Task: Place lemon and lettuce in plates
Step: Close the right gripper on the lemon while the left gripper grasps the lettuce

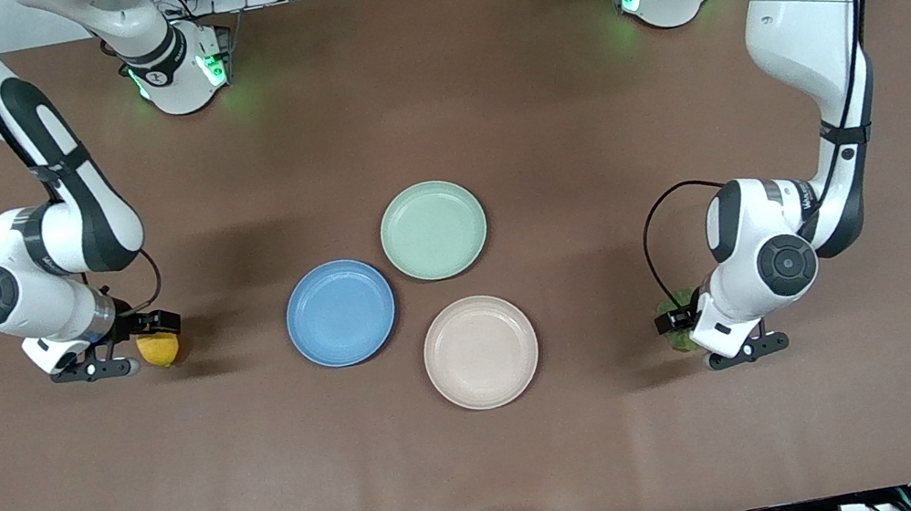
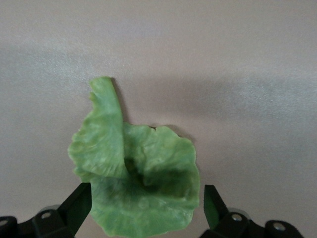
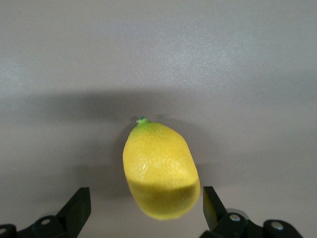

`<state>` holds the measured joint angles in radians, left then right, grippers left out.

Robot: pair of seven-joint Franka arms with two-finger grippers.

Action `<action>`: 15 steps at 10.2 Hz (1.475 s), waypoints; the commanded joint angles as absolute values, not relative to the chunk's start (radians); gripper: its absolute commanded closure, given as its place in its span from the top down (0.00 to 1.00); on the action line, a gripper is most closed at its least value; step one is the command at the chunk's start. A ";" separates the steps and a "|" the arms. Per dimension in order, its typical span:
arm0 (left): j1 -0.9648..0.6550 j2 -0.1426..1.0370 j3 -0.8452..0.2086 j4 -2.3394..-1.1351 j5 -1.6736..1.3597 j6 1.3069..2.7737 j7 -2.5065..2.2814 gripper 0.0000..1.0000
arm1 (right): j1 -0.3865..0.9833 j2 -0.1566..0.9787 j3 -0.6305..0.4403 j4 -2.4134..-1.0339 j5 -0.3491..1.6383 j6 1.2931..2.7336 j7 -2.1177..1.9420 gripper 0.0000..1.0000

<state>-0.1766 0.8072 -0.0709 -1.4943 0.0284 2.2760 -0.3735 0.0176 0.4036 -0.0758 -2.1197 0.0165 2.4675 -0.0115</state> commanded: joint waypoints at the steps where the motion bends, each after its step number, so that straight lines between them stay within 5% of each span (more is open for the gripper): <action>1: -0.184 0.831 -0.064 -1.477 0.051 2.292 -0.399 1.00 | 0.009 0.442 -0.069 -2.125 0.002 2.520 -0.012 1.00; 3: -0.180 0.836 -0.063 -1.477 0.051 2.305 -0.402 1.00 | 0.011 0.465 -0.071 -2.123 0.002 2.545 -0.012 1.00; 4: -0.181 0.841 -0.064 -1.477 0.048 2.327 -0.420 0.77 | 0.011 0.472 -0.071 -2.123 0.002 2.556 -0.012 1.00; 5: -0.181 0.842 -0.064 -1.479 0.048 2.327 -0.460 0.29 | 0.011 0.474 -0.071 -2.123 0.000 2.556 -0.014 1.00; 6: -0.181 0.845 -0.064 -1.479 0.049 2.327 -0.474 0.00 | 0.011 0.476 -0.071 -2.123 -0.002 2.554 -0.014 0.87; 11: -0.178 0.821 -0.063 -1.479 0.051 2.327 -0.472 0.00 | 0.011 0.482 -0.078 -2.109 0.002 2.540 -0.029 0.20; 15: -0.186 0.759 -0.072 -1.479 0.051 2.326 -0.547 0.00 | 0.012 0.425 -0.077 -2.057 0.017 2.417 -0.021 0.14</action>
